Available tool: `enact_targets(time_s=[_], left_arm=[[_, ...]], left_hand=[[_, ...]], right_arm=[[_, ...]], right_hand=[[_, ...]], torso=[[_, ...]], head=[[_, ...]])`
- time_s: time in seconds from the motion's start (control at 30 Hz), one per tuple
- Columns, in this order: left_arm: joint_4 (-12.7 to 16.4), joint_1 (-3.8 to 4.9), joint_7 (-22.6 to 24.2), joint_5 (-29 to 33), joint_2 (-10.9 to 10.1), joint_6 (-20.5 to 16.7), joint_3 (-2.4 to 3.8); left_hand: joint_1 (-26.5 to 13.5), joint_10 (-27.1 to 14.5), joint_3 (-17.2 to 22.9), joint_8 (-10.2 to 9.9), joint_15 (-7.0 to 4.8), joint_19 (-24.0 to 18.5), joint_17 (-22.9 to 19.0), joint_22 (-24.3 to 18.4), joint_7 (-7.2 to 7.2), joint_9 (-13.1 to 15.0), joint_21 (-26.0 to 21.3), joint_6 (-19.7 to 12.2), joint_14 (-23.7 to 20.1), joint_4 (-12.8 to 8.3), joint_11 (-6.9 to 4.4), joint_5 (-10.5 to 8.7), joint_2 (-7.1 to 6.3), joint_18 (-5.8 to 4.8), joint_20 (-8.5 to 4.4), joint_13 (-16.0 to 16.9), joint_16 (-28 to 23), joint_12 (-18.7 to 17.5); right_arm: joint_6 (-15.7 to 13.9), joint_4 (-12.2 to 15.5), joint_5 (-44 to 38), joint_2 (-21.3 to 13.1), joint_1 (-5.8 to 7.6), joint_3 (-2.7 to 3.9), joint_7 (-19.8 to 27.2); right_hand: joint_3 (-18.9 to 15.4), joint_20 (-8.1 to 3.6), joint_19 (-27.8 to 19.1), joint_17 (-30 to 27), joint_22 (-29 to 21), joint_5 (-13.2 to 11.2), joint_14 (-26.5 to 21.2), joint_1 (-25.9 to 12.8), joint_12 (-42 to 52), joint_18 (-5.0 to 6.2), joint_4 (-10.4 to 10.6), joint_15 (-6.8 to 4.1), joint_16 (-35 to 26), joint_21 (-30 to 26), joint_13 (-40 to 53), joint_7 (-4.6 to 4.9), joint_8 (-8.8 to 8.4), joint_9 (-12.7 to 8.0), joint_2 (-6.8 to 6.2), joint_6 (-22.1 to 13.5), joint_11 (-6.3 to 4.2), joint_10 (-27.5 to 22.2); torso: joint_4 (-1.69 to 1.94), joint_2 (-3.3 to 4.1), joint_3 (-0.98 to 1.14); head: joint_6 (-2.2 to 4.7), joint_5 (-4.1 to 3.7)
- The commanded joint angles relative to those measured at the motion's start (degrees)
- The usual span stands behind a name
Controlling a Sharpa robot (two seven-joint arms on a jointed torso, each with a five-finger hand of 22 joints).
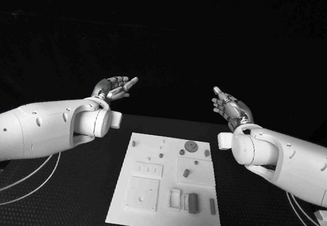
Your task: Assemble the parts on the task board
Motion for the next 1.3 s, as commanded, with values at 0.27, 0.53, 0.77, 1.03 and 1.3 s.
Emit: enact_targets(time_s=[0.27,0.53,0.77,1.03,1.3], left_arm=[[-6.31,3.66,-9.12,0.11,2.06,10.82,-2.29],[-5.59,3.85,-9.35,-1.46,1.5,14.49,-2.44],[-3.92,3.84,-8.85,-5.61,0.04,17.75,-2.44],[-2.09,3.91,-8.03,-9.37,-1.21,20.9,-2.27],[-0.49,3.9,-7.07,-9.8,-1.48,21.43,-2.19]], left_hand=[[2.67,1.54,0.12,0.94,0.27,1.49,1.12,1.22,0.17,1.09,0.4,1.28,1.35,0.82,0.12,0.35,-0.15,-0.43,0.26,0.18,0.54,0.26],[6.84,13.47,-1.41,4.79,1.51,4.62,2.38,2.42,4.73,3.6,2.33,8.14,6.51,0.44,3.42,0.57,2.1,-0.06,-1.2,2.01,3.96,3.77],[16.03,26.72,-2.23,8.08,-0.06,14.1,4.25,3.25,5.85,3.65,6.06,18.43,18.35,0.32,4.14,0.79,2.57,2.61,-3.39,4.02,9.74,8.46],[21.99,36.02,-2.29,10.33,-3.63,23.48,7.34,4.29,3.51,3.34,9.82,26.08,29.26,0.01,0.81,0.74,2.86,4.41,-6.02,6.01,14.92,10.58],[24.92,36.67,-4.53,8.78,-4.23,25.36,9.09,3.97,3.53,2.14,9.67,26.8,30.67,0.67,1.05,0.7,2.77,3.66,-7.17,6.28,14.65,7.84]], right_arm=[[20.21,-6.92,-0.04,1.51,4.67,-2.95,-10.97],[21.83,-11.61,-18.51,2.07,5.24,-3.33,-11.42],[19.13,-14.02,-31.88,2.87,5.24,-3.32,-9.38],[18.21,-15.81,-45.99,2.74,5.24,-3.29,-9.6],[19.69,-17.31,-62.63,3.34,5.24,-3.26,-11.38]], right_hand=[[-0.88,0.37,0.73,1.19,3.19,0.16,1.29,3.57,0.72,0.51,-0.11,0.67,1.47,0.59,0.27,5.27,1.26,0.95,0.52,1.02,0.63,2.27],[-1.76,0.07,8.73,6.01,21.99,0.19,10.05,11.47,3.06,2.28,-7.67,1.28,7.96,3.41,0.94,5.79,7.11,5.82,0.98,8.07,1.02,9.12],[0.83,-0.57,20.14,8.16,20.48,0.3,21.95,14.52,7.02,6.57,-16.17,1.07,13.21,5.39,2.0,6.93,11.22,7.32,0.27,17.69,1.57,19.37],[5.69,-1.0,34.63,11.17,18.97,0.3,36.66,17.18,9.85,11.32,-21.15,-4.79,18.24,8.18,2.65,4.54,13.76,7.73,-1.84,27.9,-2.36,30.69],[7.29,-6.59,52.0,17.87,20.67,0.24,52.5,16.99,10.06,11.95,-21.09,-12.42,26.12,15.16,3.4,2.14,13.77,8.11,-3.86,34.58,-5.39,38.73]], torso=[[-0.04,0.0,-0.01],[0.01,-0.07,-0.04],[-0.12,0.04,-0.14],[0.09,0.41,0.18],[0.77,0.71,1.04]], head=[[-0.13,0.02],[0.11,-0.12],[0.54,-0.26],[0.92,-0.78],[0.37,-1.32]])
